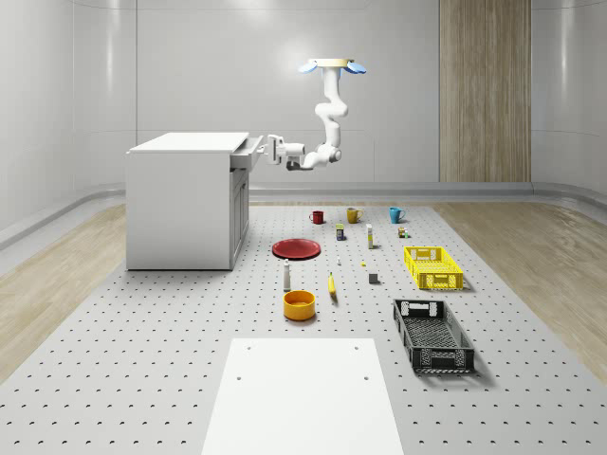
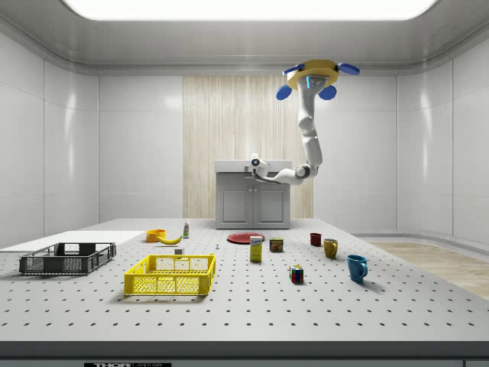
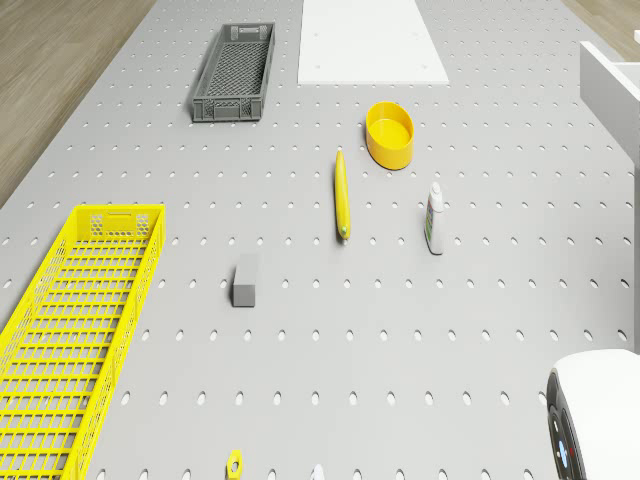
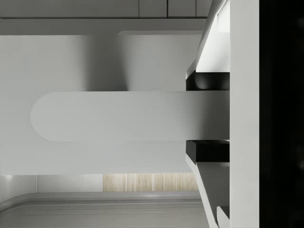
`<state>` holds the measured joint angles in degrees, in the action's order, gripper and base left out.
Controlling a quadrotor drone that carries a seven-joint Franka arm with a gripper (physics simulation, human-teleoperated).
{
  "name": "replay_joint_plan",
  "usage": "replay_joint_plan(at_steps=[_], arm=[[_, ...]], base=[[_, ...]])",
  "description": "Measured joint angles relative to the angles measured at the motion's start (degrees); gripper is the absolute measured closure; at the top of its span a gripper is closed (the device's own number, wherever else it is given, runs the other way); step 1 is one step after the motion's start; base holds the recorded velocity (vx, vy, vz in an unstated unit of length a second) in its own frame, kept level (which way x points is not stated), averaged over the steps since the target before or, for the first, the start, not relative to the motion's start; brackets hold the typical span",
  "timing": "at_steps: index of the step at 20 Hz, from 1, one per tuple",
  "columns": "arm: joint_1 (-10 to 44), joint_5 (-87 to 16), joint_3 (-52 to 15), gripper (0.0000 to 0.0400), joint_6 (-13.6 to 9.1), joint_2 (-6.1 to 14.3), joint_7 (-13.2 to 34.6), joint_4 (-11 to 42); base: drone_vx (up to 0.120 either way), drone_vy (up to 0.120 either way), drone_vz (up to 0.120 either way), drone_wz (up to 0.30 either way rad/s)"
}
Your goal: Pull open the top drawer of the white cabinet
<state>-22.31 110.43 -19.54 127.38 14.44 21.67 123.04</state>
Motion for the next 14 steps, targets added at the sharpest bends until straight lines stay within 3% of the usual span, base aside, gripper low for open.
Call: replay_joint_plan(at_steps=[2,3,4,5,6,8,11,14], arm=[[0.3,-0.6,0.7,0.0277,-0.9,1.3,0.5,1.0],[0.4,-1.0,1.0,0.0254,-1.1,1.8,-0.7,1.6],[0.3,-0.8,1.5,0.0263,-1.7,2.2,-1.5,2.4],[0.5,-1.0,1.9,0.0266,-2.3,2.8,-1.1,3.0],[0.9,-2.2,2.2,0.0245,-2.8,3.8,2.5,3.2],[1.2,-2.4,2.8,0.0267,-3.9,4.6,1.0,4.2],[1.4,-2.3,3.4,0.0176,-4.9,5.2,0.5,5.3],[1.5,-2.2,3.8,0.0133,-5.5,5.6,0.2,5.9]], base=[[0.0,0.0,0.0,0.0],[0.0,0.0,0.0,0.0],[0.0,0.0,0.0,0.0],[0.0,0.0,0.0,0.0],[0.0,0.0,0.0,0.0],[0.0,0.0,0.0,0.0],[0.0,0.067,0.0,0.0],[0.0,0.12,0.0,0.0]])
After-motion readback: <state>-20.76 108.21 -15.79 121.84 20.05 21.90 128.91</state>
